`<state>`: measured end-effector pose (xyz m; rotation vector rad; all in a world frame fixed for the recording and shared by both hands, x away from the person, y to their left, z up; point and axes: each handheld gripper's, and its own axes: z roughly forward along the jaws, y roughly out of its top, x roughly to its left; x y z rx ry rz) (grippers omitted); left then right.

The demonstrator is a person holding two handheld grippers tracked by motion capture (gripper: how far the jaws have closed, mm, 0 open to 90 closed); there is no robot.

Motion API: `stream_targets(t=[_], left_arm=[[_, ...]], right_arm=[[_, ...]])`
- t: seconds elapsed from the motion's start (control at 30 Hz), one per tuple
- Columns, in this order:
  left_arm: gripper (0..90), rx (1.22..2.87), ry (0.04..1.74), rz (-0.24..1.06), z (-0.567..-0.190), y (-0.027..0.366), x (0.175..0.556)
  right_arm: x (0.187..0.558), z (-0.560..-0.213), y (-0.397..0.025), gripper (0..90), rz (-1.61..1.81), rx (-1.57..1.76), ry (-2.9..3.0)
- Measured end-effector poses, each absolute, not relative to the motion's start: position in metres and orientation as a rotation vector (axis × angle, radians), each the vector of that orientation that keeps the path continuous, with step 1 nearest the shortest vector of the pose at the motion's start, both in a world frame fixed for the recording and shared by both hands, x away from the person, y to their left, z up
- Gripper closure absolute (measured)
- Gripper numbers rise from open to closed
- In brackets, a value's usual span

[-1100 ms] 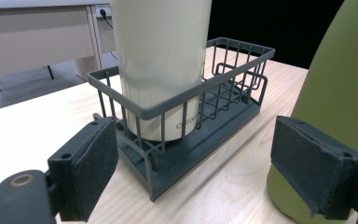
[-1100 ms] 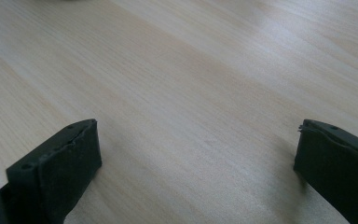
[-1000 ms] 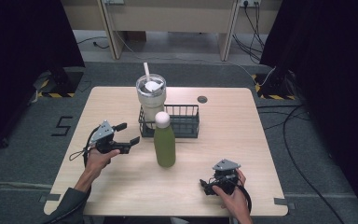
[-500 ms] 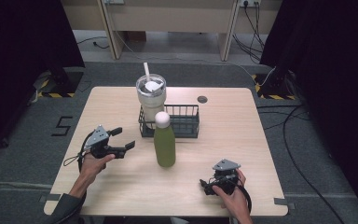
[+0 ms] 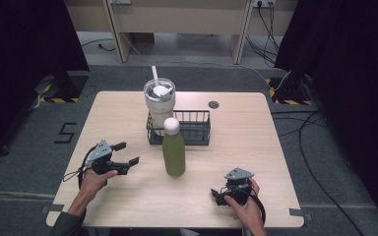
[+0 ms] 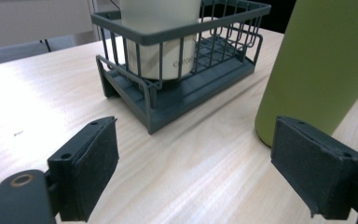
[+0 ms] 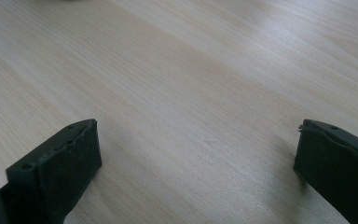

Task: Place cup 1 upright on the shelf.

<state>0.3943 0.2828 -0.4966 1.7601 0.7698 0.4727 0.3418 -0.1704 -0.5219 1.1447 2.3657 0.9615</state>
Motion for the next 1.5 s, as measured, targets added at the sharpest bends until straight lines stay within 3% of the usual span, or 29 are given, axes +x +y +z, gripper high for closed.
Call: stream_targets(t=[1.17, 1.5], left_arm=[[14.7, 1.941, 0.811, 0.347, -0.52, 0.278, 0.349], [14.8, 2.035, 0.841, 0.371, -0.523, 0.276, 0.339]], right_arm=[[0.342, -0.522, -0.17, 0.9, 0.961, 1.144, 2.363], [0.341, -0.522, -0.17, 0.9, 0.961, 1.14, 2.367]])
